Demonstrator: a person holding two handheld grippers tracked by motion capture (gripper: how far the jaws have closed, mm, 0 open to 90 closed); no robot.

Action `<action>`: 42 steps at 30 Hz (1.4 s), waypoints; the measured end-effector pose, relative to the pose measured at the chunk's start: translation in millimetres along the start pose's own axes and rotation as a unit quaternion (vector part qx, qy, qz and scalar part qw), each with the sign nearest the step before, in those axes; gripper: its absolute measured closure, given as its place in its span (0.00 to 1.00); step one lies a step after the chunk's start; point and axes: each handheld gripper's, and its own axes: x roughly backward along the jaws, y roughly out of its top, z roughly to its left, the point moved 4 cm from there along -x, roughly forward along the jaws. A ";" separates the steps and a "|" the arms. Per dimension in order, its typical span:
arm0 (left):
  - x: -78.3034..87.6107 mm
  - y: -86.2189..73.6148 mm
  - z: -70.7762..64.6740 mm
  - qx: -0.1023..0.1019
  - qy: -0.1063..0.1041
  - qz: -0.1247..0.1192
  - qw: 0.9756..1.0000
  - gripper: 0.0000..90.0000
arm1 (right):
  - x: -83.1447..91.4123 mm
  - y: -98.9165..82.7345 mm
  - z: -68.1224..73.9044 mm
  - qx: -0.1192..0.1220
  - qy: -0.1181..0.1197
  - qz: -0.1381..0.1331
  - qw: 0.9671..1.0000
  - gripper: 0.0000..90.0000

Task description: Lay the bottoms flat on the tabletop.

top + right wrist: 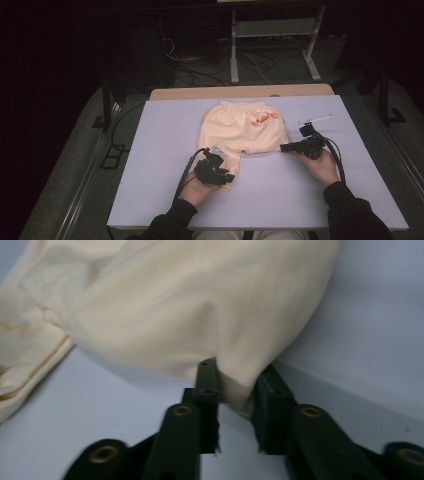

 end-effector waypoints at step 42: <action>-1.4 -0.2 10.6 0.019 -0.038 -0.010 0.999 0.74 | -71.5 130.9 76.5 0.031 0.058 -0.050 0.997 0.88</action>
